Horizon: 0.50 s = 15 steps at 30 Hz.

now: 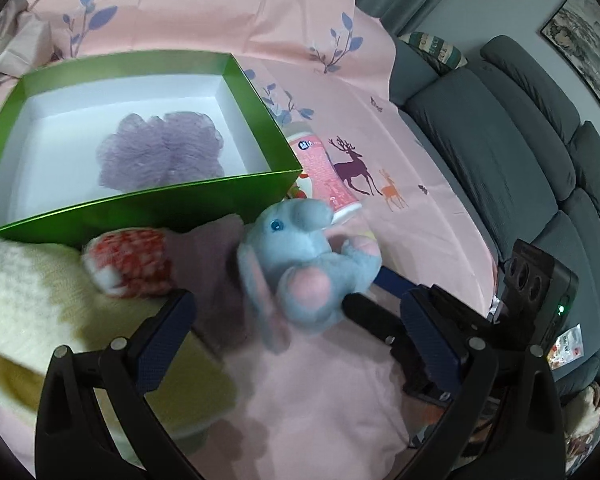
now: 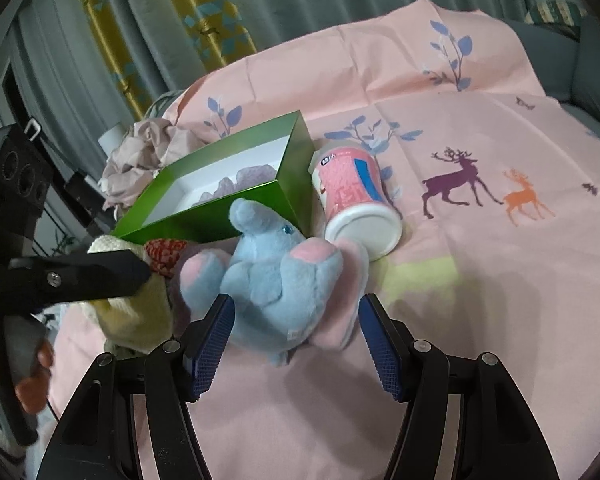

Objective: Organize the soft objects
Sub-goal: 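Lower the right gripper onto the blue plush elephant and grasp it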

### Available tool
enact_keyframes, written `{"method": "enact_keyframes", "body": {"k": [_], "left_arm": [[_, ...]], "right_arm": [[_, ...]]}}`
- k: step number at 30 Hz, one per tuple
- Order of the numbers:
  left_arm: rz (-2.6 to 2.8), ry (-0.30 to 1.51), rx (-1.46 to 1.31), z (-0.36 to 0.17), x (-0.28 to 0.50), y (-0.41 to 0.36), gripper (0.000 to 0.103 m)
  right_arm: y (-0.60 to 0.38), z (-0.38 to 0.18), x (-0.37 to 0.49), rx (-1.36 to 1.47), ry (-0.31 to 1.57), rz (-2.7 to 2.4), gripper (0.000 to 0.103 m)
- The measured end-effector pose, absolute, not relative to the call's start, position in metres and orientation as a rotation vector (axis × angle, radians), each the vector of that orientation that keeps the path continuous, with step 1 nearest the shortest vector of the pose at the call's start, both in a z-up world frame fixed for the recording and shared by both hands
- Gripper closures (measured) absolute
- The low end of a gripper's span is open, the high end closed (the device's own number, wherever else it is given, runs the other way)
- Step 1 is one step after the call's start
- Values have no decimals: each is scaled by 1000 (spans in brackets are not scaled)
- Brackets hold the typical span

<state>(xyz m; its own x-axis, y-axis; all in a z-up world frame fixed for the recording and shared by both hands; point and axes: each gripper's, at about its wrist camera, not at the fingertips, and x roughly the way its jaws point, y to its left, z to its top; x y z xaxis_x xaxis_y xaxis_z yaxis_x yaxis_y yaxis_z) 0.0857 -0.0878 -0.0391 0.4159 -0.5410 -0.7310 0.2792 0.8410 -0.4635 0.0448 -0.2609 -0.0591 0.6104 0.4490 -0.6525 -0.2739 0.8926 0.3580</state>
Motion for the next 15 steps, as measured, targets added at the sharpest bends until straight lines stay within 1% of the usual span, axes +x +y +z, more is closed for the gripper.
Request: {"method": "enact_keyframes", "body": {"k": [3, 6, 8, 11, 13, 14, 15], "left_arm": [[-542, 1042, -310, -47, 97, -96, 1], [-571, 1077, -355, -55, 107, -101, 4], [-577, 1096, -371, -57, 110, -102, 12], [-581, 1120, -367, -61, 109, -104, 16], [-575, 1130, -366, -63, 109, -103, 27], [-570, 1133, -362, -63, 108, -102, 29], [-564, 1136, -358, -64, 108, -101, 29]], "right_arm": [[-261, -64, 50, 268, 821, 463, 37], [-259, -66, 53, 273, 825, 494, 35], [-258, -68, 54, 284, 831, 519, 35], [-257, -70, 55, 299, 837, 548, 35], [-255, -72, 56, 304, 838, 564, 35], [-253, -73, 56, 305, 840, 571, 36], [-251, -74, 56, 304, 844, 580, 39]]}}
